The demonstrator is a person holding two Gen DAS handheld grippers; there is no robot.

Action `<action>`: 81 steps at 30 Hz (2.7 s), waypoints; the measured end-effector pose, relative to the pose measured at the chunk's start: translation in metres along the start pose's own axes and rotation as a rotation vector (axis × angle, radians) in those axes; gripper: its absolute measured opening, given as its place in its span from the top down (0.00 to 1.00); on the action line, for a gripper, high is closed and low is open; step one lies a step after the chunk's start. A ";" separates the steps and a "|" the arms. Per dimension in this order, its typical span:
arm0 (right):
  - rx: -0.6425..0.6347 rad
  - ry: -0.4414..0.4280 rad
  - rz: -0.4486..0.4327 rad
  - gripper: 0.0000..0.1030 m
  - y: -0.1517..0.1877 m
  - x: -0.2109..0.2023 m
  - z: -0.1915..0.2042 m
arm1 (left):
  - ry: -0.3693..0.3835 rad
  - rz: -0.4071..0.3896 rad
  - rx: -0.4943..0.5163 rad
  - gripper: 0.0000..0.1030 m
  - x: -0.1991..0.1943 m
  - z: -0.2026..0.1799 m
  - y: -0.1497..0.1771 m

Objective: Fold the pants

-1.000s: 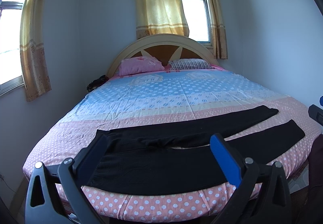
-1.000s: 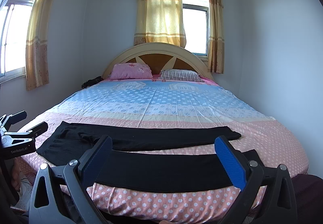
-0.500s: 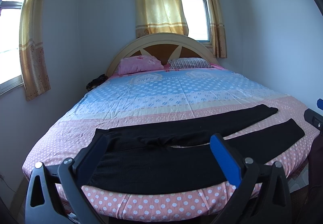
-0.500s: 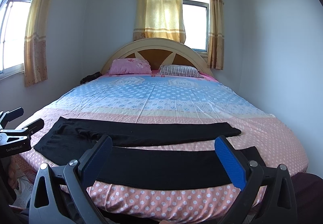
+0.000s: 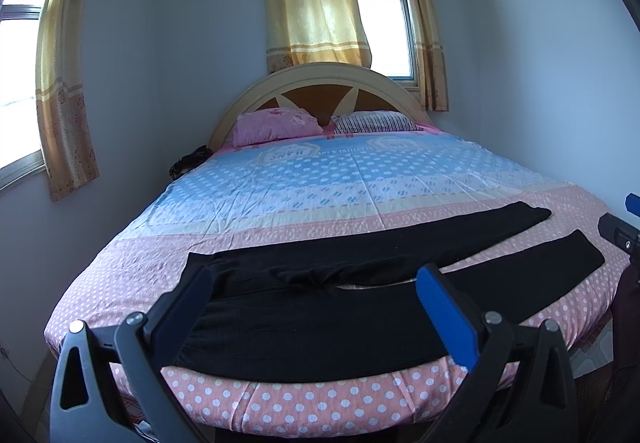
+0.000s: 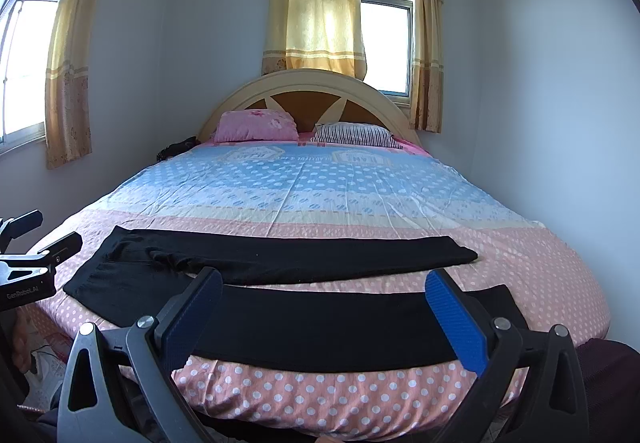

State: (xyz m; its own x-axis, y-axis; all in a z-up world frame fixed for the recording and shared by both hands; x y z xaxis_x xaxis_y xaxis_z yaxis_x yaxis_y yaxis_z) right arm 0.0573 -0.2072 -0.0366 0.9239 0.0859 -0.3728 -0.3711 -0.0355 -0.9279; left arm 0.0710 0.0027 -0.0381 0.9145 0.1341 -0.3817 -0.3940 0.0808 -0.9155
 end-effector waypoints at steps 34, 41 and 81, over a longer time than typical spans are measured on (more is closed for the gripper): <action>0.011 0.062 0.226 0.01 0.050 0.114 -0.073 | -0.130 0.148 0.056 0.00 0.101 0.037 0.031; 0.011 0.123 0.301 0.01 0.043 0.166 -0.129 | -0.244 0.251 0.129 0.00 0.176 0.087 0.042; 0.285 0.133 0.528 0.18 0.013 0.326 -0.325 | 0.023 0.572 -0.058 0.66 0.361 0.182 0.071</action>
State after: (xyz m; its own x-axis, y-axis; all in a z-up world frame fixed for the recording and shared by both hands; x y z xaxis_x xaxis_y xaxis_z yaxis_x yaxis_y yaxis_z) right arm 0.3835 -0.5028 -0.1701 0.6057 0.0040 -0.7957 -0.7749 0.2299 -0.5887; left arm 0.3565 0.2369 -0.2178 0.5597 0.1190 -0.8201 -0.8213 -0.0524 -0.5681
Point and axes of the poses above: each gripper's, at about its wrist camera, not at the fingertips, and x roughly the way its jaws point, z to its left, y to its underside, the point moved 7 cm from there along x, roughly the way its jaws point, and after that the axes turned 6 degrees about -y, right-handed, at the moved point
